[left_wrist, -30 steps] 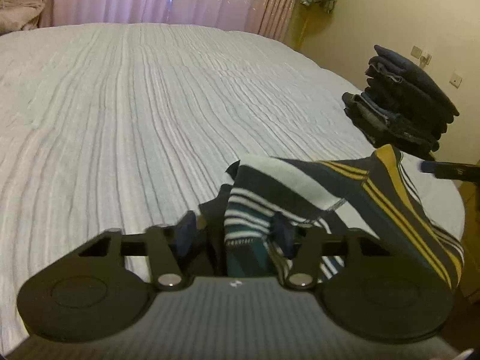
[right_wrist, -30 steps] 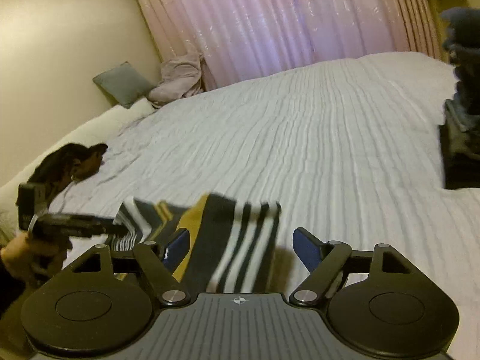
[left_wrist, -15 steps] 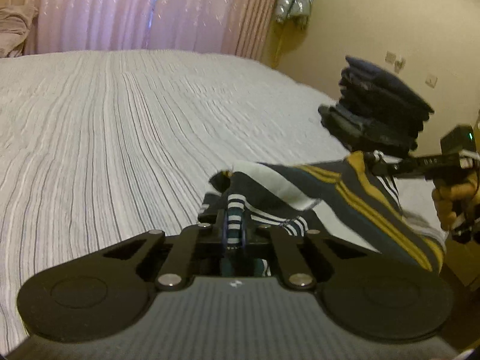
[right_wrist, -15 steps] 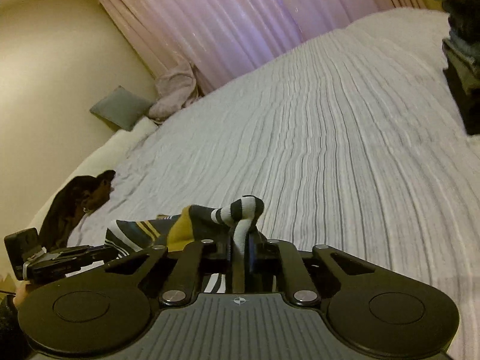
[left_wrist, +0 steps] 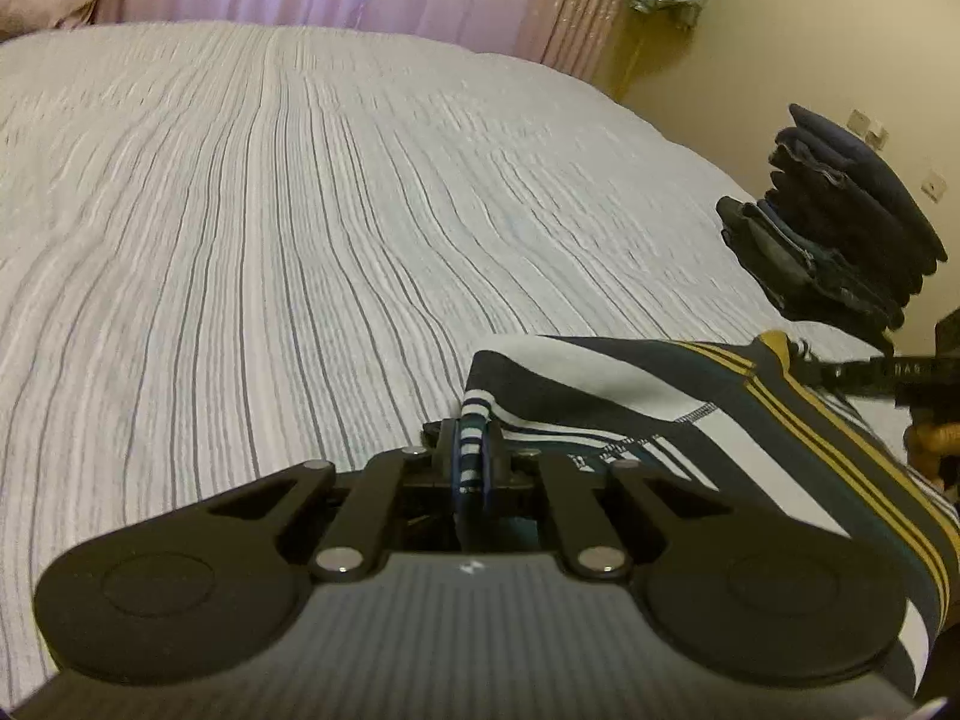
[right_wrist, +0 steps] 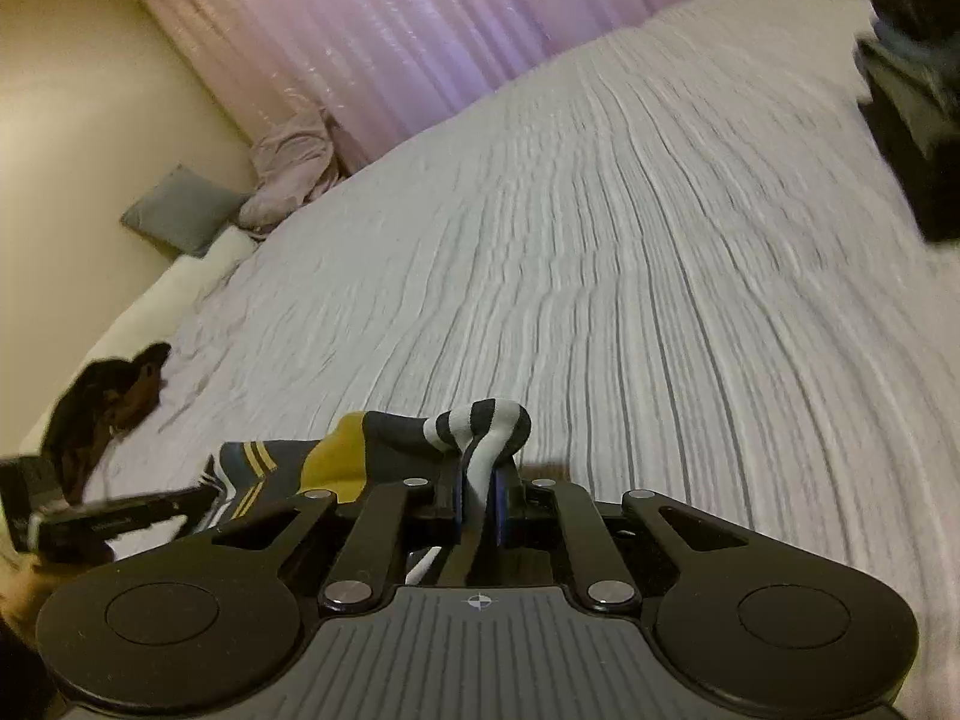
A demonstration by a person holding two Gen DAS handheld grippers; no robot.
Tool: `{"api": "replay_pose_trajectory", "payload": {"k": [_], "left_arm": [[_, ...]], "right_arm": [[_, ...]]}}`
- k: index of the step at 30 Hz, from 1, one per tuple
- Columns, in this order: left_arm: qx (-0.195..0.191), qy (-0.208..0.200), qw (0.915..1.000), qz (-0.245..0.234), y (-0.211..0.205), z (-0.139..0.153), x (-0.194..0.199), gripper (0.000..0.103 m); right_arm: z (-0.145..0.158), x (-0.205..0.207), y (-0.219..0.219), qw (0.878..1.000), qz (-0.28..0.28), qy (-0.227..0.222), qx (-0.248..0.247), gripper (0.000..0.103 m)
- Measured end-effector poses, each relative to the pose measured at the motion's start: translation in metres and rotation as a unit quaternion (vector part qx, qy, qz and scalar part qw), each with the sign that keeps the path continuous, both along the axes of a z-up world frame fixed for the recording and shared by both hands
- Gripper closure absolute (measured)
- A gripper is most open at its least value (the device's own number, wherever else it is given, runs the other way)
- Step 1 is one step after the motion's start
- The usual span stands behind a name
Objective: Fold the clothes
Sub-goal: 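Grasp the sweater bundle edge with the left gripper while the right gripper grasps it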
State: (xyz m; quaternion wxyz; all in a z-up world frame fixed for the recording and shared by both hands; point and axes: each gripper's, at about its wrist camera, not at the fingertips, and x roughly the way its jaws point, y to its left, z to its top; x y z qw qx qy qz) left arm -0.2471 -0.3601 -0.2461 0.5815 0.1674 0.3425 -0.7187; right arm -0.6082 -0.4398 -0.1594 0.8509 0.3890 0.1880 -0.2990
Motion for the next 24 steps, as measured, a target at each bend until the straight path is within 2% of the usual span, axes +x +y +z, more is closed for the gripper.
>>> {"api": "replay_pose_trajectory", "payload": {"k": [2,4,6,7,8,12,14,15,16,17,20,24], "left_arm": [[-0.001,-0.004,1.0000,-0.005,0.002,0.005,0.001,0.095],[-0.005,-0.013,0.9999,-0.010,0.005,0.012,0.000,0.090],[-0.010,-0.034,0.9993,-0.014,0.011,0.021,-0.003,0.085],[-0.013,-0.045,0.9988,-0.014,0.013,0.025,-0.004,0.084],[-0.019,-0.058,0.9980,-0.014,0.017,0.030,-0.007,0.084],[-0.050,-0.090,0.9946,-0.012,0.029,0.052,-0.018,0.085],[-0.058,-0.088,0.9941,-0.028,0.026,0.059,-0.028,0.085],[-0.062,-0.087,0.9936,-0.036,0.024,0.062,-0.033,0.085],[-0.063,-0.088,0.9931,-0.047,0.021,0.064,-0.038,0.087],[-0.056,-0.093,0.9921,-0.062,0.016,0.063,-0.044,0.087],[-0.017,-0.113,0.9885,-0.100,-0.007,0.046,-0.061,0.093],[0.031,-0.112,0.9901,-0.078,-0.039,0.015,-0.059,0.093]], "right_arm": [[-0.003,0.004,-0.006,1.000,-0.001,-0.011,0.021,0.095],[0.006,-0.001,-0.004,1.000,-0.001,-0.011,0.015,0.085],[0.022,-0.004,0.003,1.000,-0.011,0.017,-0.018,0.050],[0.031,-0.006,0.009,0.999,-0.012,0.031,-0.042,0.049],[0.040,-0.008,0.016,0.997,-0.014,0.045,-0.066,0.049],[0.065,-0.001,0.044,0.988,0.014,0.051,-0.144,0.049],[0.072,0.014,0.056,0.983,0.059,0.057,-0.162,0.049],[0.075,0.022,0.063,0.980,0.082,0.060,-0.171,0.054],[0.074,0.035,0.065,0.978,0.103,0.076,-0.168,0.062],[0.073,0.054,0.065,0.975,0.121,0.093,-0.164,0.079],[0.056,0.078,0.052,0.972,0.128,0.132,-0.143,0.082],[0.028,0.079,0.026,0.978,0.083,0.157,-0.109,0.082]]}}
